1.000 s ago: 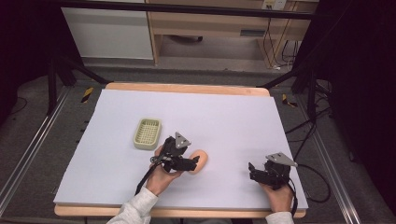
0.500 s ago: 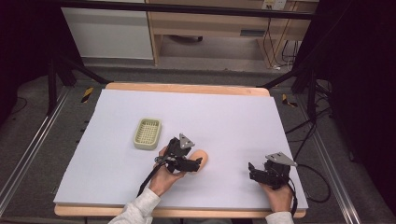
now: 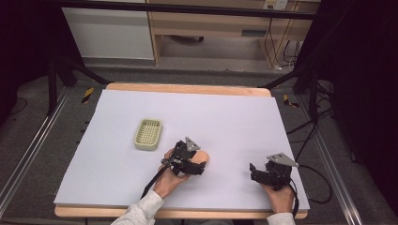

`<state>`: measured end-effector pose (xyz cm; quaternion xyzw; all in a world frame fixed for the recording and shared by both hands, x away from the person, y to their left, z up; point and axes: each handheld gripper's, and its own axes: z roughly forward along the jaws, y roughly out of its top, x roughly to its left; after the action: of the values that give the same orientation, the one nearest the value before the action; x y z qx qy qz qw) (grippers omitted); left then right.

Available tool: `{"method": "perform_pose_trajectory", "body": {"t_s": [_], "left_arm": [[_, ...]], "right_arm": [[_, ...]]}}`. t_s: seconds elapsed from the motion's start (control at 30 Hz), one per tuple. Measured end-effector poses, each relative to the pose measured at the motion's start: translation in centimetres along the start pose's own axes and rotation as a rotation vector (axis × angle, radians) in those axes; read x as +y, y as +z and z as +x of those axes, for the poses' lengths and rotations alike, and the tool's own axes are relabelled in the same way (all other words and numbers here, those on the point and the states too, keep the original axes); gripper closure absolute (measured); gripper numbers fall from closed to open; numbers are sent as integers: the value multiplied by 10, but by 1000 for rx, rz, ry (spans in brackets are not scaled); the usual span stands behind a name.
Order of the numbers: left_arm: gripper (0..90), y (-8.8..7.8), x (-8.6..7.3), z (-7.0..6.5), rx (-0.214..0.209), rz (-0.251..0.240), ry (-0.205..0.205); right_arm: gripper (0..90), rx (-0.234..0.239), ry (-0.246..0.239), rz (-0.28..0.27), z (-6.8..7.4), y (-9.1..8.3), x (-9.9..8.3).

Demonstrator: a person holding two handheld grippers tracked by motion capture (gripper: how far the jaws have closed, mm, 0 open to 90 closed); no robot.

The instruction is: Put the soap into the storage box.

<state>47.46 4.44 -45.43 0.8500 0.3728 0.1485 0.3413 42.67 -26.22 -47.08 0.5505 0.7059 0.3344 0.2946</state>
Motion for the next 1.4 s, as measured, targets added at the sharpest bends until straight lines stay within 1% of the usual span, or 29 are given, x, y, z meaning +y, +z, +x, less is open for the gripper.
{"method": "perform_pose_trajectory", "body": {"t_s": [0.17, 0.2, 0.3, 0.6, 0.8, 1.07, 1.23, 1.4], "left_arm": [[258, 4, -2, 0, -1, 11, -2], [259, 5, -2, 0, -10, 16, -5], [262, 7, -2, -1, -15, 26, 1], [271, 14, -3, -3, -25, 49, -6], [287, 19, -4, -3, -22, 69, -2], [290, 21, -4, -3, -14, 73, 1], [291, 22, -4, -5, 0, 77, 16], [297, 22, -4, -5, -3, 77, 19]], "right_arm": [[96, 2, 1, 1, 0, 0, 0], [96, 2, 1, 1, 0, 0, 0], [96, 3, 0, 2, 0, 0, 0], [96, 4, 4, 5, 0, 1, 0], [94, 3, 3, 6, 0, 1, 0], [94, 6, 4, 8, 0, 1, 0], [92, 4, 7, 9, 0, 1, 0], [92, 4, 7, 10, 0, 1, 0]]}}
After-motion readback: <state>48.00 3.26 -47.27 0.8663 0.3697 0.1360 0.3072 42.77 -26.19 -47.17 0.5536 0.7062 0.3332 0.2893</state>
